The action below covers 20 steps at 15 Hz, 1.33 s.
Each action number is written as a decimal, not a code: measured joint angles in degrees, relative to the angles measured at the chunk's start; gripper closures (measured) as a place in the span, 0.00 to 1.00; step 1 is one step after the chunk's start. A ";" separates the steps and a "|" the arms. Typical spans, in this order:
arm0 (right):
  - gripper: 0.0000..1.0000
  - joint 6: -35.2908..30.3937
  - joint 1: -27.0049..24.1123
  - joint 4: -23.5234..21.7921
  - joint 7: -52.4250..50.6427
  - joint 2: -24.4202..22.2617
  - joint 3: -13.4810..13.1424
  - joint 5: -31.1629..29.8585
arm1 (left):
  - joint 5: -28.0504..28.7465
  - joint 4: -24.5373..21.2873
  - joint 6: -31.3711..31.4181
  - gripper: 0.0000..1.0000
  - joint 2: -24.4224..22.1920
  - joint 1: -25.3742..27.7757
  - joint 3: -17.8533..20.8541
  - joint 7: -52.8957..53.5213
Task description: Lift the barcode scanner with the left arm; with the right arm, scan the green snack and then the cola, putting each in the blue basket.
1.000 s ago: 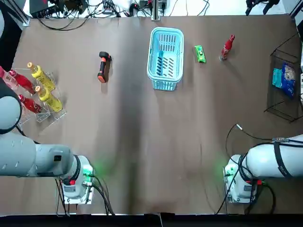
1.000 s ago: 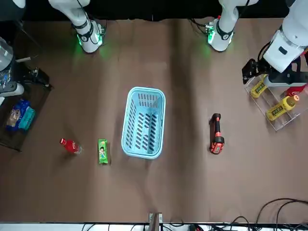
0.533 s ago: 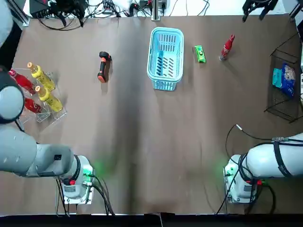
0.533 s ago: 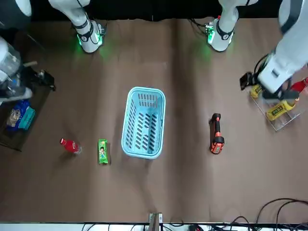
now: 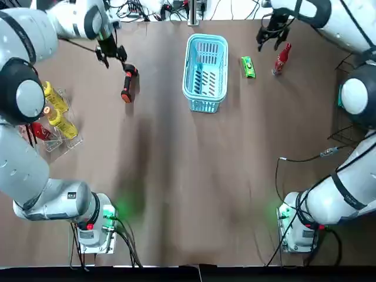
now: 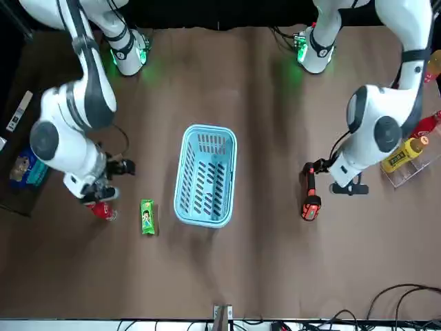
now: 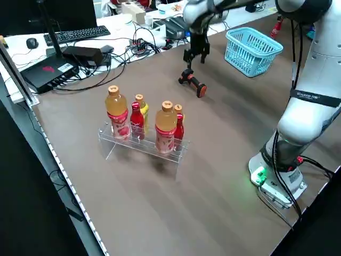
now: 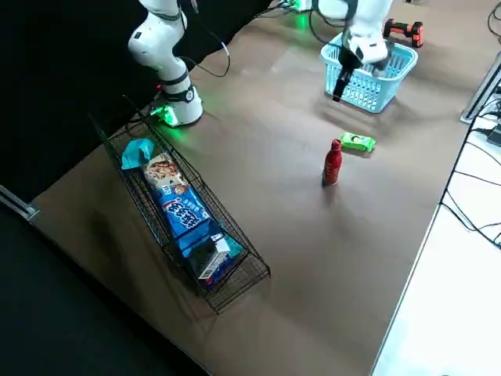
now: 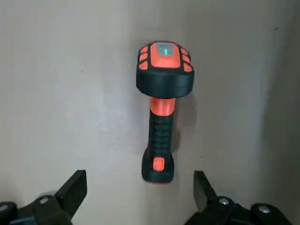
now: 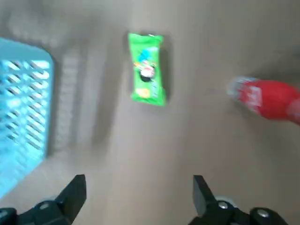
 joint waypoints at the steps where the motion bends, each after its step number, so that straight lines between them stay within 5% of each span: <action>1: 0.01 2.44 0.05 0.19 0.00 1.88 0.03 2.80 | 0.00 -2.45 3.54 0.00 0.62 0.00 0.00 -0.24; 5: 0.06 8.36 -0.10 5.47 -2.58 11.72 0.05 7.99 | 0.83 -7.86 12.42 0.00 3.92 -0.01 0.00 -0.68; 8: 0.19 12.09 -2.40 9.95 -16.46 18.89 -0.10 14.54 | 1.87 -8.08 16.25 0.00 8.32 -0.75 0.00 -2.96; 12: 0.22 16.25 -6.13 11.01 -25.79 23.10 -0.09 16.71 | 8.16 -7.88 18.51 0.00 10.33 -1.64 -0.02 -7.92; 16: 0.37 19.03 -6.36 11.39 -27.68 26.39 0.14 16.83 | 10.58 -7.21 19.76 0.02 12.11 -1.43 0.02 -9.35; 18: 0.40 19.08 -6.23 11.48 -27.73 26.76 0.31 17.05 | 10.59 -6.71 19.82 0.15 12.20 -1.47 0.00 -9.80; 20: 0.40 19.08 -6.00 11.59 -27.76 26.80 0.38 17.73 | 10.60 -6.29 19.82 0.18 12.20 -1.48 0.00 -9.89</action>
